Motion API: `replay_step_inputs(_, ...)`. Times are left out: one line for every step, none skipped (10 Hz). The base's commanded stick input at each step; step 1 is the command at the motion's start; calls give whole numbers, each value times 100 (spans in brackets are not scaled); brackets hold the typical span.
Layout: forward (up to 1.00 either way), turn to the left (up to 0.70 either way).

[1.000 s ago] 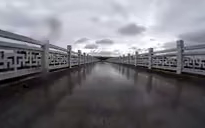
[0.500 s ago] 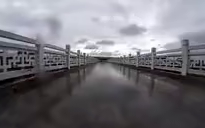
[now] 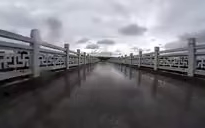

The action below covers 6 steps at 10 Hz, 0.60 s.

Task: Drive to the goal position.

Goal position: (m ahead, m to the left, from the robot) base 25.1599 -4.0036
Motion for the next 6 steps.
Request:
replay_step_inputs(40,0)
replay_step_inputs(40,0)
replay_step_inputs(40,0)
replay_step_inputs(40,0)
replay_step_inputs(40,0)
replay_step_inputs(40,0)
